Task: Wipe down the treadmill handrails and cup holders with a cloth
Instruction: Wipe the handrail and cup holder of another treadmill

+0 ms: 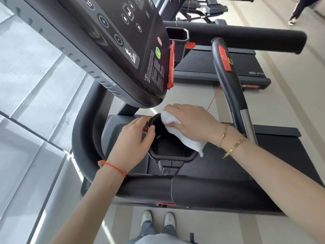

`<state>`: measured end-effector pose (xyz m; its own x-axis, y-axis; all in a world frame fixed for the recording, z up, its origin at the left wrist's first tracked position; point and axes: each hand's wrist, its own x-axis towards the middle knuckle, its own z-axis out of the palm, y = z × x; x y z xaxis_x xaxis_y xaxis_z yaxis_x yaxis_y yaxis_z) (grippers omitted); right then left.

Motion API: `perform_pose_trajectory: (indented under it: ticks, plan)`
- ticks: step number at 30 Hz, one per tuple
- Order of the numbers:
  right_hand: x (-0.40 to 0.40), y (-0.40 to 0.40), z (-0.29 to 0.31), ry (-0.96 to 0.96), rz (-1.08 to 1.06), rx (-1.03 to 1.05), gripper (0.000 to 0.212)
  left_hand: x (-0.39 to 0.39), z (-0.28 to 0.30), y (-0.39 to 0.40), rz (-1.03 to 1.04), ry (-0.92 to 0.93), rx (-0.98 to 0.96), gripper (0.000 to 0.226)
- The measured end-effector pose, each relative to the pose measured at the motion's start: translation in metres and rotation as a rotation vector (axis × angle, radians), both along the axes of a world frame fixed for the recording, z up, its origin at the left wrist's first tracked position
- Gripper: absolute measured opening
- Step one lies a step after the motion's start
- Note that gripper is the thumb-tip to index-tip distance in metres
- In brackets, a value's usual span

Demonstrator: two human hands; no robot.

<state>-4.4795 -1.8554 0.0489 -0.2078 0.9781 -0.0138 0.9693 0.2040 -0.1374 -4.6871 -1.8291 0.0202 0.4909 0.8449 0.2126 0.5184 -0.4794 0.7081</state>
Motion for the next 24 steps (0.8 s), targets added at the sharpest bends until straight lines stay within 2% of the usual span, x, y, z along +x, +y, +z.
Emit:
perform_pose_trajectory:
  ticks: [3, 5, 8, 11, 13, 18, 21, 24]
  plan:
    - [0.014, -0.023, -0.004, 0.218, -0.135, -0.070, 0.041, 0.000, 0.000, 0.000, -0.005, 0.002, 0.000, 0.030]
    - [0.015, -0.033, -0.007, 0.261, -0.163, -0.051, 0.045, 0.000, 0.001, -0.001, -0.002, -0.004, -0.001, 0.030]
    - [0.004, -0.020, 0.000, 0.198, -0.110, -0.045, 0.042, 0.001, 0.000, -0.001, 0.006, 0.003, 0.008, 0.028]
    - [-0.007, 0.001, 0.006, 0.050, -0.032, -0.055, 0.037, 0.001, 0.000, 0.000, 0.016, -0.002, 0.007, 0.028]
    - [-0.009, 0.000, 0.005, 0.034, -0.049, -0.029, 0.036, 0.002, 0.000, 0.000, 0.018, -0.010, 0.012, 0.027]
    - [-0.013, -0.038, -0.007, 0.299, -0.405, 0.062, 0.037, 0.003, 0.000, 0.001, 0.020, -0.008, 0.038, 0.022]
    - [-0.028, -0.058, -0.014, 0.332, -0.563, 0.047, 0.050, 0.004, 0.001, 0.000, 0.020, -0.010, 0.045, 0.021]
    - [-0.035, -0.061, -0.015, 0.318, -0.646, 0.001, 0.051, 0.003, 0.001, 0.000, 0.016, -0.016, 0.046, 0.020]
